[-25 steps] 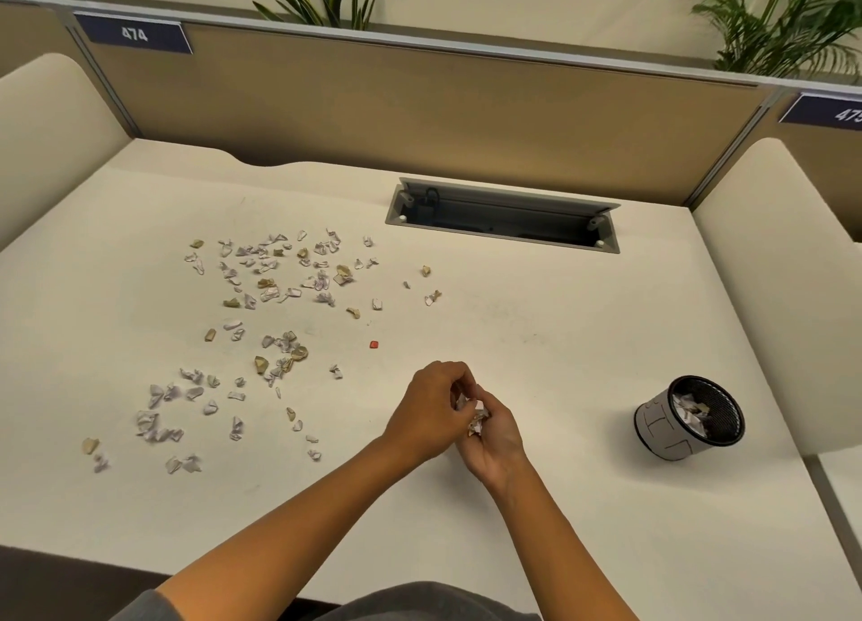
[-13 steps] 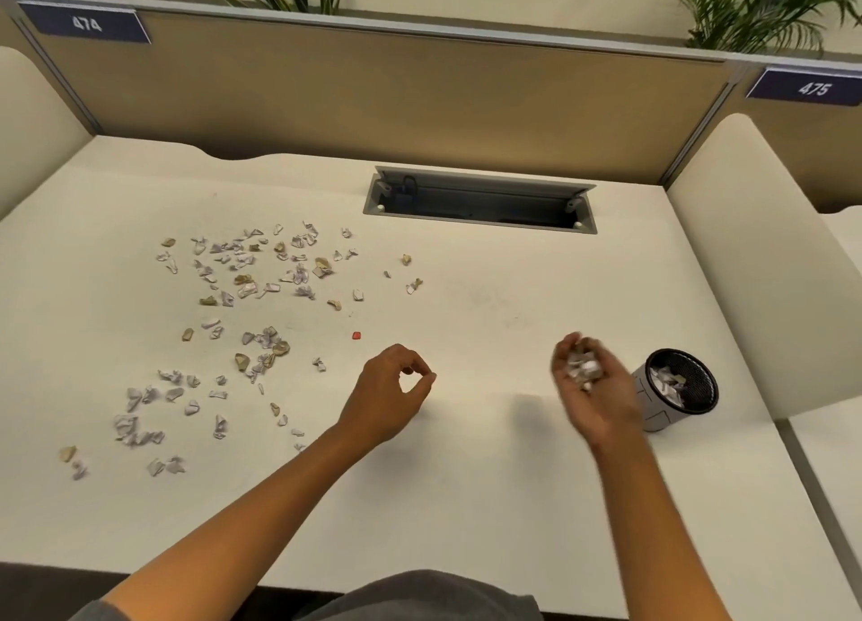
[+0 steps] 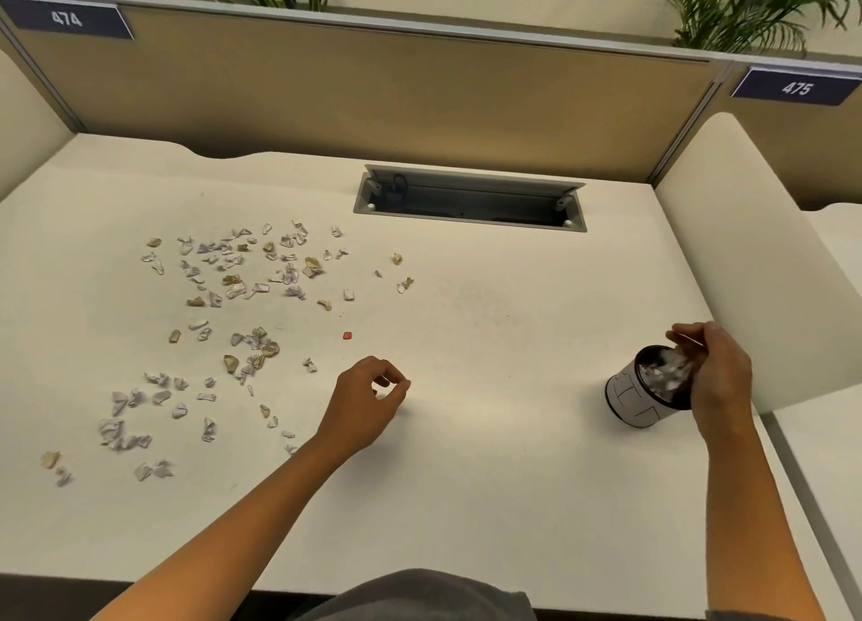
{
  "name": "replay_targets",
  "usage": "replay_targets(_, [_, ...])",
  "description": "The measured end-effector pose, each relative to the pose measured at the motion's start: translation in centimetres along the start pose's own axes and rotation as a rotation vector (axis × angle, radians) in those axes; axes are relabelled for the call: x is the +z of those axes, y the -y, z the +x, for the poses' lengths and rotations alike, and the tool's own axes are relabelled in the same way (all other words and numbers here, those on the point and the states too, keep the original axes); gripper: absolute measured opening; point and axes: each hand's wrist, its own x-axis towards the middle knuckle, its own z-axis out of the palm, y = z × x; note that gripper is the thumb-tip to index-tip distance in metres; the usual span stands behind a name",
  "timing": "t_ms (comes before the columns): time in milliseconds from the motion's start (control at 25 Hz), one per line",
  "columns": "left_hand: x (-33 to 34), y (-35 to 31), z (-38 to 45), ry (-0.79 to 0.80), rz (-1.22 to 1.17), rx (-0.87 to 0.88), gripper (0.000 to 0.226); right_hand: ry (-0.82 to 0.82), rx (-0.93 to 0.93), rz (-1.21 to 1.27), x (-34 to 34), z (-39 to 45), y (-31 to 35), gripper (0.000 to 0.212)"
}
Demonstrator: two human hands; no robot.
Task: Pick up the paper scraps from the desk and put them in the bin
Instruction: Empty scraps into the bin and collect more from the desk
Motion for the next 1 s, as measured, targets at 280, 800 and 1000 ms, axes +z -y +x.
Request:
replay_targets(280, [-0.8,0.7,0.8,-0.038,-0.027,-0.067,0.008,0.027,-0.104,-0.53,-1.4,-0.8,0.8,0.02])
replay_targets(800, [-4.2,3.2,2.4,-0.213,0.027,-0.147,0.006,-0.018,-0.033,-1.044,2.3,-0.3,1.5,0.022])
replay_targets(1000, [-7.5,6.5,4.2,-0.315,0.212,-0.253,0.039,-0.108,-0.229,-0.896,5.9,-1.6,2.9,0.02])
